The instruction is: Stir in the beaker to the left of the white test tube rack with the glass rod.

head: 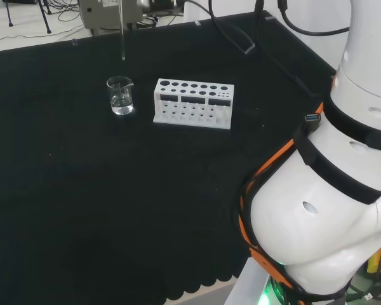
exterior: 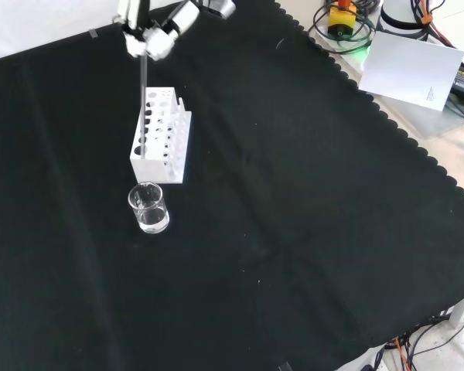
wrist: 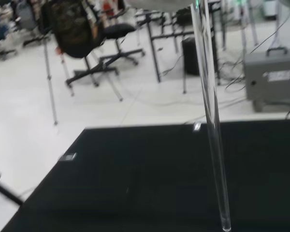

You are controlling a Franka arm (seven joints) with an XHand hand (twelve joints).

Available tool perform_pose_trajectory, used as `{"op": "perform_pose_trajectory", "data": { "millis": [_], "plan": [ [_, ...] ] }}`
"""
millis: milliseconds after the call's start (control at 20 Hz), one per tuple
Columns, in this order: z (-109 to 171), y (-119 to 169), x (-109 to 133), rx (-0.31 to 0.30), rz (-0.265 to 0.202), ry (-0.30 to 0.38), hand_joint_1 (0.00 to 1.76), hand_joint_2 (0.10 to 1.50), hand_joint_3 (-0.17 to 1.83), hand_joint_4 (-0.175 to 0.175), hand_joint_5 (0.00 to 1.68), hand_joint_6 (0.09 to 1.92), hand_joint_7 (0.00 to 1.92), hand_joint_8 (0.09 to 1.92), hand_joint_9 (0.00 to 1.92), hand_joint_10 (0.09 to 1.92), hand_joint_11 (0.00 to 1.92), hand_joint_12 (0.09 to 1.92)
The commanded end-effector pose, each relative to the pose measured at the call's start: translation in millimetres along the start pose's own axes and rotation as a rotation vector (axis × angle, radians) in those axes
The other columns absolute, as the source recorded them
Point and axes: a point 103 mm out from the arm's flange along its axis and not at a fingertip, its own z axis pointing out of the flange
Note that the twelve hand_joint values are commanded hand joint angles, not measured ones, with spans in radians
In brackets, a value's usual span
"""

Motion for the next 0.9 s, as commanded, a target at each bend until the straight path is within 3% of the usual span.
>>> {"op": "perform_pose_trajectory", "data": {
  "millis": [50,900],
  "plan": [
    [18.9,30.9,15.9,0.069,0.048,-0.034,1.32,1.08,-0.17,-0.175,1.40,0.09,1.25,0.90,1.78,0.45,1.79,0.26],
    [25.3,40.5,13.5,0.065,0.060,-0.021,1.32,1.07,-0.17,-0.175,1.40,0.09,1.25,0.90,1.79,0.44,1.80,0.26]
  ]
}}
